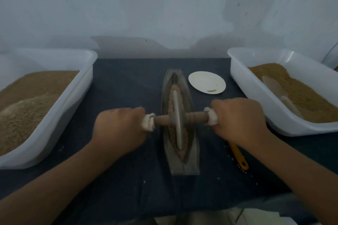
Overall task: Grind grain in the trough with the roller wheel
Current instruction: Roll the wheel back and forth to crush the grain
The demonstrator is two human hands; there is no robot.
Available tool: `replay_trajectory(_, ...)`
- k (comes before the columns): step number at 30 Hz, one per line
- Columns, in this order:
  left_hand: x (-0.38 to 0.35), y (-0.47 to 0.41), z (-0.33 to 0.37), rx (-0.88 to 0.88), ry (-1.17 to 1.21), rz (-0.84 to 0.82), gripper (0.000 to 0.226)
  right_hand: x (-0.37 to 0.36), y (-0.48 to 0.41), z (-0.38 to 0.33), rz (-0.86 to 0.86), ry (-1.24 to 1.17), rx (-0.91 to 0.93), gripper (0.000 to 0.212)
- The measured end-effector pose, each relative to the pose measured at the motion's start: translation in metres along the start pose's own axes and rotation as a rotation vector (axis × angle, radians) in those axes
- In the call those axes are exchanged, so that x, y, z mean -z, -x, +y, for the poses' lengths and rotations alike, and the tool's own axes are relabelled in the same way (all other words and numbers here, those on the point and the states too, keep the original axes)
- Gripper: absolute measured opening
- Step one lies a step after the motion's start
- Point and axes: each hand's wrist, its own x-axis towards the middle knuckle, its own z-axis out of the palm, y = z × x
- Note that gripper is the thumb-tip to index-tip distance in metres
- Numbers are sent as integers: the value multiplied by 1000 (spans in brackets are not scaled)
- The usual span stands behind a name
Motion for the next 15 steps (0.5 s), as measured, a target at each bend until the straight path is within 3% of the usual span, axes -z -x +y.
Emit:
replay_trajectory(6,-26,-91,-3,185,-84,-108,31,-21,-76,10,-60,135,-158,28)
replay_trajectory(11,-37,-102,-7,265,-7,-156,34,-6,-92,4,12,139,-85,55)
replay_trajectory(15,-17,-53,0,148,-82,-162,34,-6,-55,4,-207,126,-172,15)
